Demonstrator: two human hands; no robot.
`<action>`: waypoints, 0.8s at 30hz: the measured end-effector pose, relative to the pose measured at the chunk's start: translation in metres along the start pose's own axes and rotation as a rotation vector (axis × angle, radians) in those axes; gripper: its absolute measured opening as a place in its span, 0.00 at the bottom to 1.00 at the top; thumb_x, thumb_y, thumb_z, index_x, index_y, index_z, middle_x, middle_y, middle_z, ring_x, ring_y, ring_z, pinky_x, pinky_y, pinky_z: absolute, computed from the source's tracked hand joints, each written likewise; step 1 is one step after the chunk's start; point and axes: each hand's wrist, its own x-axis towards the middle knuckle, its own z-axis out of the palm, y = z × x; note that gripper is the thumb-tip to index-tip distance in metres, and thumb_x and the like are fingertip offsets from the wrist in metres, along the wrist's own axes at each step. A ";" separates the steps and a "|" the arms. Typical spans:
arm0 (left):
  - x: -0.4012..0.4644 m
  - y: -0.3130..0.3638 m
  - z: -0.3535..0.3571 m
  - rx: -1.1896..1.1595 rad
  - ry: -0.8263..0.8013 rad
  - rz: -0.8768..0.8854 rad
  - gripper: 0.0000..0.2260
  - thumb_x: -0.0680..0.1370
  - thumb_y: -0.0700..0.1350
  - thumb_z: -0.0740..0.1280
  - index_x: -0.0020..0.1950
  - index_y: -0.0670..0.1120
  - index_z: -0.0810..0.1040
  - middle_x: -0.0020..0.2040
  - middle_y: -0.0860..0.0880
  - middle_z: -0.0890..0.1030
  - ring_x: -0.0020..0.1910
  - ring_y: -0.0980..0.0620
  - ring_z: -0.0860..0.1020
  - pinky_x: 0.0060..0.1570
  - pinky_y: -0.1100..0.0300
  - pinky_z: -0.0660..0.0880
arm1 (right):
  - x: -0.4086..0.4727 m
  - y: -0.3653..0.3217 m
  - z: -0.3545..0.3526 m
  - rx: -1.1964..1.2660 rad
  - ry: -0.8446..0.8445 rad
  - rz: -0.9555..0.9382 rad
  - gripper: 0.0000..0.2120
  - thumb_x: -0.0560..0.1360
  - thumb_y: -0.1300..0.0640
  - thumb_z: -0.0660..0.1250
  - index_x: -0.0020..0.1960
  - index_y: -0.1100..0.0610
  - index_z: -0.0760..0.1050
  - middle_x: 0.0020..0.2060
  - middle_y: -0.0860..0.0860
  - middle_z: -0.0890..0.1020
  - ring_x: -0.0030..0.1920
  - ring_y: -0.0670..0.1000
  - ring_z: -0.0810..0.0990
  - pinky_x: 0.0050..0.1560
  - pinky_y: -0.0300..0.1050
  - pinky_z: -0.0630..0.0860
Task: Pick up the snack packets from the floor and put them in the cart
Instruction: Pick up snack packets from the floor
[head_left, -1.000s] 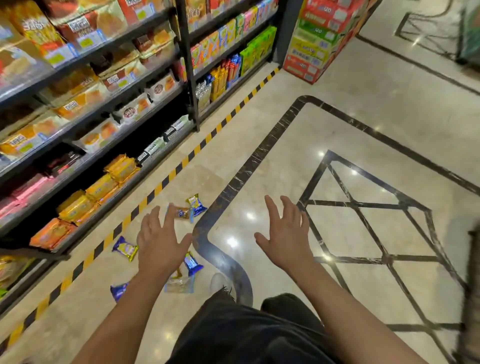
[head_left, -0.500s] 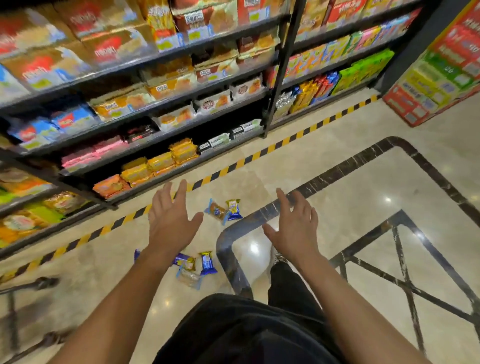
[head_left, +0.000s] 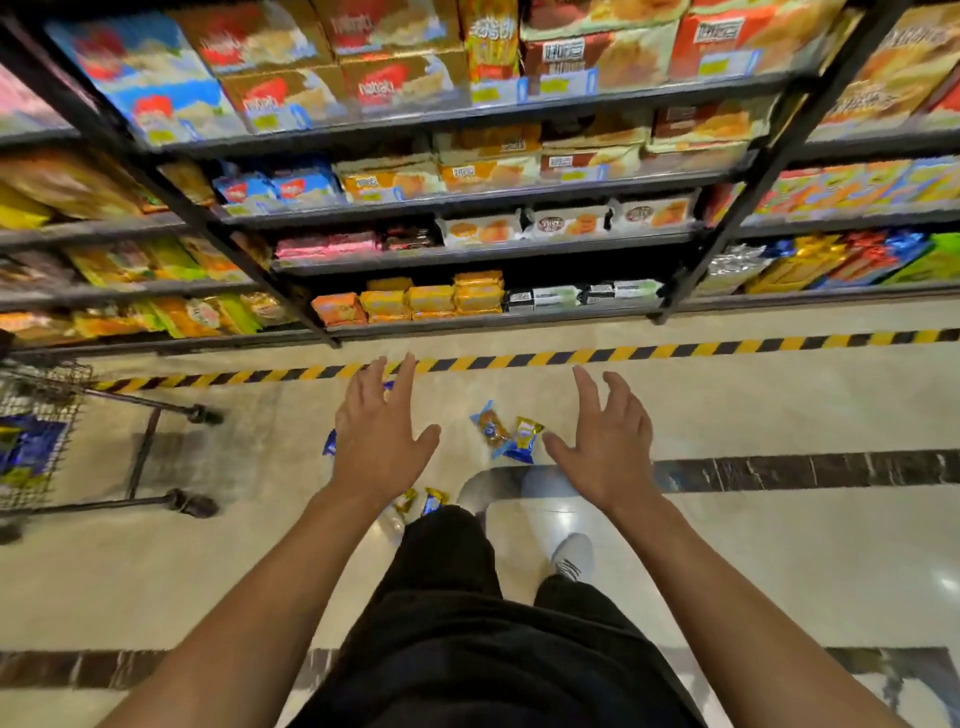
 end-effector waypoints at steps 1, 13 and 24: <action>0.000 0.004 0.001 0.006 0.002 -0.013 0.39 0.78 0.58 0.66 0.81 0.55 0.47 0.81 0.45 0.51 0.79 0.42 0.50 0.73 0.42 0.57 | 0.006 0.003 0.000 -0.005 -0.014 -0.012 0.40 0.74 0.40 0.67 0.79 0.50 0.53 0.74 0.59 0.58 0.72 0.63 0.60 0.70 0.61 0.59; 0.053 0.003 0.033 -0.086 -0.082 -0.097 0.38 0.77 0.55 0.68 0.81 0.53 0.51 0.80 0.44 0.56 0.77 0.41 0.55 0.72 0.45 0.61 | 0.076 -0.001 0.029 -0.003 -0.114 -0.028 0.41 0.70 0.40 0.69 0.77 0.51 0.58 0.72 0.60 0.64 0.69 0.63 0.66 0.66 0.61 0.67; 0.136 -0.002 0.121 -0.153 -0.195 -0.069 0.38 0.76 0.55 0.68 0.81 0.54 0.52 0.79 0.46 0.56 0.77 0.44 0.55 0.72 0.47 0.59 | 0.139 0.005 0.100 0.136 -0.077 0.109 0.42 0.71 0.43 0.71 0.78 0.49 0.54 0.73 0.59 0.60 0.70 0.62 0.63 0.68 0.62 0.66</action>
